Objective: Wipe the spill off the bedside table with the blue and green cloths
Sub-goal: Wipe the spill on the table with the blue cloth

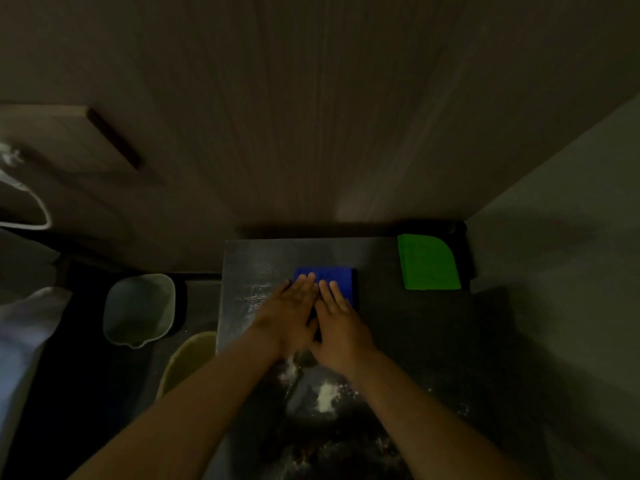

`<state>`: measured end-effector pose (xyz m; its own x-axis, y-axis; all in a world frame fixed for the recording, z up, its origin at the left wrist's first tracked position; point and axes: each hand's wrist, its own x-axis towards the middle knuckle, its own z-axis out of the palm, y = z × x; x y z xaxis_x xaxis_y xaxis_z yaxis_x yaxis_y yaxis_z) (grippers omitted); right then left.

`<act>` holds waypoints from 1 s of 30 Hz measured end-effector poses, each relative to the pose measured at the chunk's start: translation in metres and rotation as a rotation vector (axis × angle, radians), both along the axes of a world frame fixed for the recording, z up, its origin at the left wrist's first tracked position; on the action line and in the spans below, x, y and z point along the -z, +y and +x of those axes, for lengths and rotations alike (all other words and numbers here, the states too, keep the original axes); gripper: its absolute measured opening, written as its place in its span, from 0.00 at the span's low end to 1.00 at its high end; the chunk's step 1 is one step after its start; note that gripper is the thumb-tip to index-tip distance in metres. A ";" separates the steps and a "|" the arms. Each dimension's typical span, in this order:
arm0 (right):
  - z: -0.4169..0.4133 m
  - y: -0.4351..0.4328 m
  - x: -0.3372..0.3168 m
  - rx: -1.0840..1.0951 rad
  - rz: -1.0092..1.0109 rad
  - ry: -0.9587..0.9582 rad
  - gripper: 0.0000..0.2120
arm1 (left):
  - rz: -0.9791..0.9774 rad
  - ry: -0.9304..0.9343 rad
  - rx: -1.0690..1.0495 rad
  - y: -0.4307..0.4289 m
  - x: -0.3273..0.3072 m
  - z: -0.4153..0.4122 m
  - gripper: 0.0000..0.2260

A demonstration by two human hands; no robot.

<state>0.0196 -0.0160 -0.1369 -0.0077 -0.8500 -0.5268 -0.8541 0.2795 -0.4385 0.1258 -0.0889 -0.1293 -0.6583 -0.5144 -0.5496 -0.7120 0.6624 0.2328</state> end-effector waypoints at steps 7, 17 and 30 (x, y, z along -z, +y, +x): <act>-0.055 -0.056 0.006 0.009 -0.028 0.042 0.39 | 0.054 0.097 -0.132 -0.046 0.008 -0.055 0.30; -0.045 0.052 0.007 0.006 -0.097 -0.008 0.36 | 0.090 0.099 -0.039 0.045 0.001 -0.036 0.30; -0.102 -0.030 0.009 0.071 -0.108 0.015 0.37 | -0.006 0.068 -0.078 -0.027 0.004 -0.107 0.28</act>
<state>-0.0821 -0.0463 -0.1456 -0.0773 -0.8986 -0.4320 -0.8406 0.2917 -0.4565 0.0190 -0.1159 -0.1335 -0.6517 -0.5684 -0.5022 -0.7441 0.6072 0.2784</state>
